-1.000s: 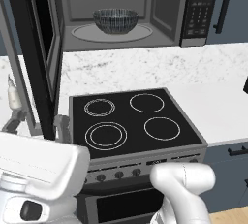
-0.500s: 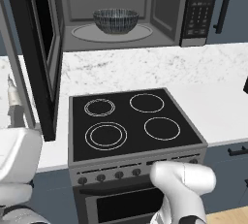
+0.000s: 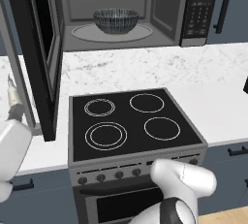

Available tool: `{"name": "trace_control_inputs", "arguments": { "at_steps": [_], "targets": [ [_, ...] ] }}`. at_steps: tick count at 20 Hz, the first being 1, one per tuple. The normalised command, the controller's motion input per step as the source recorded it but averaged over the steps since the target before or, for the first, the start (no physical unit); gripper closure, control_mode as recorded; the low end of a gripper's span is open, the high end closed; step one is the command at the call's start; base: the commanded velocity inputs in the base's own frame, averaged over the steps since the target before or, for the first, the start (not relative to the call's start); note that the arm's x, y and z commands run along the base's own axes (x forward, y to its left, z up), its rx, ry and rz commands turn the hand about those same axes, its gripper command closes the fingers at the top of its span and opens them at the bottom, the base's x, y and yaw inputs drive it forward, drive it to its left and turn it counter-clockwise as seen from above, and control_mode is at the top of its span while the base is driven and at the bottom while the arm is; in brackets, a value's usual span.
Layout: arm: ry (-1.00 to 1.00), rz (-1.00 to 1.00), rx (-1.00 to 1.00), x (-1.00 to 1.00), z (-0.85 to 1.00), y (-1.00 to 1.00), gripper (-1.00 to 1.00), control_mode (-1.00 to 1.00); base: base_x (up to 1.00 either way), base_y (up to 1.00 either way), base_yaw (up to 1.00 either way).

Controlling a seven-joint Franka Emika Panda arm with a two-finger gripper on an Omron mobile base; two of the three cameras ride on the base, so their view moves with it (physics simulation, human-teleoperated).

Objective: Open the microwave, place the bowl with waffle inside the microwave, then close the microwave door and turn it on.

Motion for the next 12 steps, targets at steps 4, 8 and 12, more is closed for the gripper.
{"name": "trace_control_inputs", "arguments": {
  "at_steps": [4,8,12],
  "targets": [
    [0.00,-0.31,0.00,0.12,-0.06,-0.02,-1.00,-1.00,0.00,0.00,0.00],
    [0.00,-0.28,0.00,0.57,0.00,0.02,-1.00,-1.00,0.00,0.00,0.00],
    [0.00,-0.23,0.00,0.32,0.00,0.01,-1.00,-1.00,0.00,0.00,0.00]
  ]
}}
